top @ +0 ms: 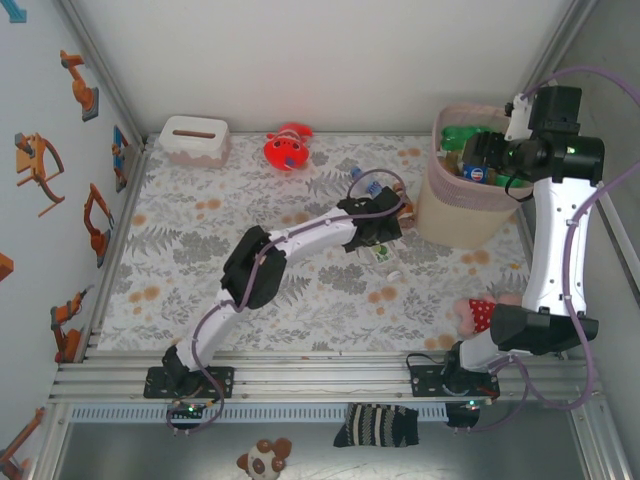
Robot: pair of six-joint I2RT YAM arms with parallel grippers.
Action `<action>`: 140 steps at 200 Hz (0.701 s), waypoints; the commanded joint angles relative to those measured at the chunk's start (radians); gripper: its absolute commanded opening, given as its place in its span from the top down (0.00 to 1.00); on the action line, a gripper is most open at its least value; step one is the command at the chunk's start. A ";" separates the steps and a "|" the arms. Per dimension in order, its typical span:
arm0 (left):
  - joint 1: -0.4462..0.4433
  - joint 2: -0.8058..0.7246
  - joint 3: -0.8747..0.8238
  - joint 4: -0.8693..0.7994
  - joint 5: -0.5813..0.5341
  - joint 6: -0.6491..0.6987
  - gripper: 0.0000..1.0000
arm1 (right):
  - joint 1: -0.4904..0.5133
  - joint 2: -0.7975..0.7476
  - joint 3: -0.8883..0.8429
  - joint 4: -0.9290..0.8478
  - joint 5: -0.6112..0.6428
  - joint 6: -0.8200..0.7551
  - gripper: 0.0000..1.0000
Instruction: Put the plastic bottles in the bin
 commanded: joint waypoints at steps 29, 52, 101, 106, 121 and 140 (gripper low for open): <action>-0.008 0.114 0.171 -0.158 -0.056 0.013 0.06 | 0.006 -0.038 -0.025 0.027 -0.012 -0.013 0.23; -0.008 0.118 0.180 -0.164 -0.068 0.022 0.12 | 0.006 -0.041 -0.029 0.026 -0.012 -0.013 0.23; -0.008 0.128 0.202 -0.156 -0.070 0.047 0.20 | 0.006 -0.050 -0.025 0.025 -0.003 -0.012 0.24; -0.007 0.130 0.207 -0.156 -0.066 0.050 0.20 | 0.008 -0.050 -0.024 0.025 -0.003 -0.012 0.24; -0.007 0.142 0.221 -0.163 -0.064 0.057 0.19 | 0.008 -0.054 -0.023 0.023 -0.002 -0.012 0.24; -0.004 0.159 0.244 -0.179 -0.064 0.062 0.19 | 0.011 -0.055 -0.022 0.022 0.003 -0.013 0.24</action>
